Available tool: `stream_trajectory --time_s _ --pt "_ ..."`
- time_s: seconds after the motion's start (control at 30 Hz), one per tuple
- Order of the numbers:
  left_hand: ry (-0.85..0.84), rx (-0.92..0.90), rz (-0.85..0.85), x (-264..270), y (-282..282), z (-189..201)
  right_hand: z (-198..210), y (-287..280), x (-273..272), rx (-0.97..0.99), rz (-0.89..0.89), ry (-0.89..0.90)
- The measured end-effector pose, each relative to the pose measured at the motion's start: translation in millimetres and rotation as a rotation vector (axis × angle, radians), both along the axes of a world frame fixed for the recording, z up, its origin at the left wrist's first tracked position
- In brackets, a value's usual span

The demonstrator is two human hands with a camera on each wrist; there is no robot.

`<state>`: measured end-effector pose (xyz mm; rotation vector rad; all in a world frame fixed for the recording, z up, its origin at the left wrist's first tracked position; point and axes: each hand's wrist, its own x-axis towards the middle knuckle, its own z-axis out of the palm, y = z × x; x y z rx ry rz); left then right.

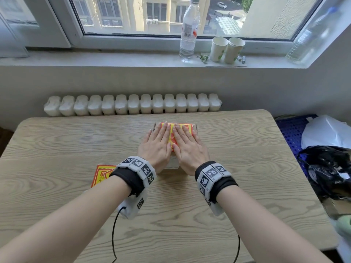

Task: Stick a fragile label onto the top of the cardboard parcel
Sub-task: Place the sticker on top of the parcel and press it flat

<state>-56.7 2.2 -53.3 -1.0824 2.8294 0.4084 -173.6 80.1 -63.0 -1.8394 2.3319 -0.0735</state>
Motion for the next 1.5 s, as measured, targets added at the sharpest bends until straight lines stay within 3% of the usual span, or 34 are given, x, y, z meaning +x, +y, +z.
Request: stream_trajectory --time_s 0.3,0.73,0.93,1.1,1.23,1.5 --pt "-0.070 0.038 -0.042 6.3 -11.9 6.0 12.1 2.8 -8.7 0.049 -0.112 -0.159" --pt "-0.038 0.181 -0.045 15.2 -17.3 1.8 8.9 6.1 -27.6 0.129 -0.121 -0.222" --pt "0.213 0.421 0.156 28.4 -10.2 15.7 20.2 28.3 -28.9 -0.068 -0.306 -0.575" --pt "0.238 0.495 0.237 39.8 -13.9 10.8 13.1 50.6 -20.5 -0.140 -0.527 -0.850" --pt "0.170 0.476 0.225 43.3 -12.1 -0.5 -1.5 57.0 -15.0 -0.163 -0.535 -0.927" --pt "0.263 0.526 0.300 38.1 6.4 -6.4 -19.7 59.1 -4.3 -0.084 -0.569 -0.973"
